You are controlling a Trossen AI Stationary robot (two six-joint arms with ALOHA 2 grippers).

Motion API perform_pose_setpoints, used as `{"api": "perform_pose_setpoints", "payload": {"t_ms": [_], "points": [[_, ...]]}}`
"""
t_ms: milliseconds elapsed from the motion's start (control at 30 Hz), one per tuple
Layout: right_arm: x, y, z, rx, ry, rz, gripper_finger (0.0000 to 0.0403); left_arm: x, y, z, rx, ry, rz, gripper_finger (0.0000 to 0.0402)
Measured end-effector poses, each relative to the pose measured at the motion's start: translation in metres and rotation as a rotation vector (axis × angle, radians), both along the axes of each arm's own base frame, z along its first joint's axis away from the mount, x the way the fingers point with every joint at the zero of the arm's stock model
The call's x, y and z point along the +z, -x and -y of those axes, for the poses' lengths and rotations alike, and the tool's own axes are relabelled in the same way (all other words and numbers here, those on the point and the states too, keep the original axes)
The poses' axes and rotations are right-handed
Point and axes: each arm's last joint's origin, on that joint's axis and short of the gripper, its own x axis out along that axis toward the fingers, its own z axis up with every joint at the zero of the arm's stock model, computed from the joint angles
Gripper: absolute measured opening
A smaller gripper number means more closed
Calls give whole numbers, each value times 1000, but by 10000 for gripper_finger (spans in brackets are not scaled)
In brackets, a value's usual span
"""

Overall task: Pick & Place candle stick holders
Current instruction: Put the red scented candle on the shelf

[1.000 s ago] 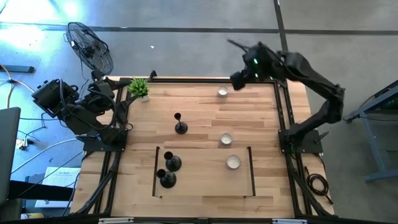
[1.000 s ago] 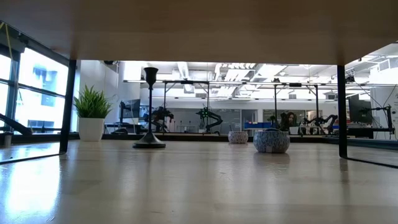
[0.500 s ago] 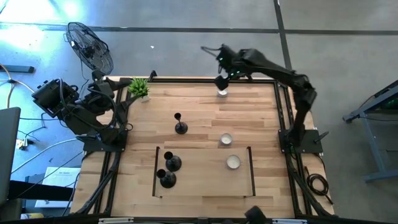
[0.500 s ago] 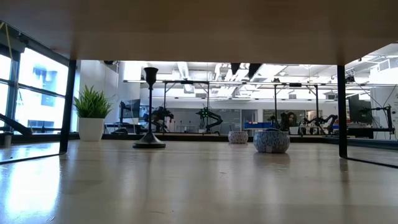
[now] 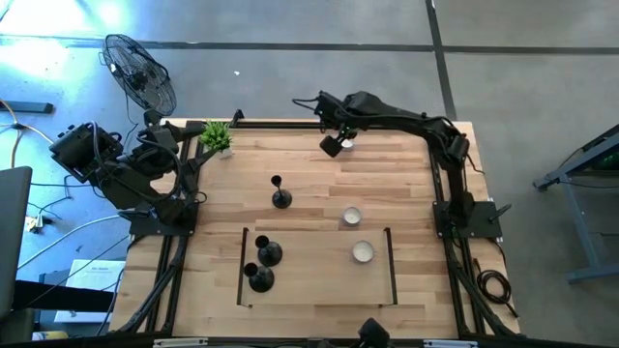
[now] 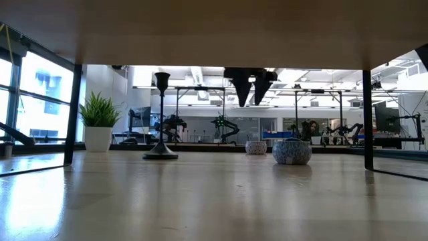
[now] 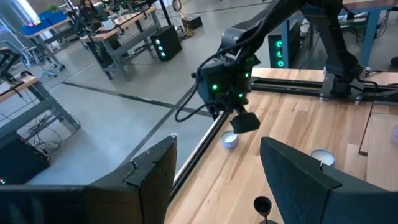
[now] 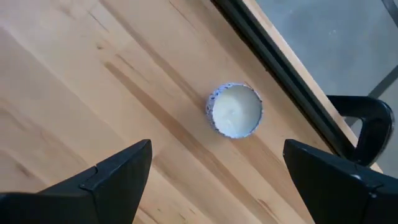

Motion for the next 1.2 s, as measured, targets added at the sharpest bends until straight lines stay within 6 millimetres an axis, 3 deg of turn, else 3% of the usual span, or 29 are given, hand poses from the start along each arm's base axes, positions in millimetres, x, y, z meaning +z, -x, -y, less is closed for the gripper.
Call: {"api": "perform_pose_setpoints", "payload": {"t_ms": [533, 833, 1200], "points": [[2, 2, 6, -50, 189, -94, 358, 0, 0, 0, -1, -8, -8, 227], [0, 2, 14, -50, 32, 38, 358, -1, 0, 0, -12, 2, -14, 227], [-22, 13, 42, -104, -91, 29, 358, -1, 0, 0, -14, 4, -14, 227]]}}
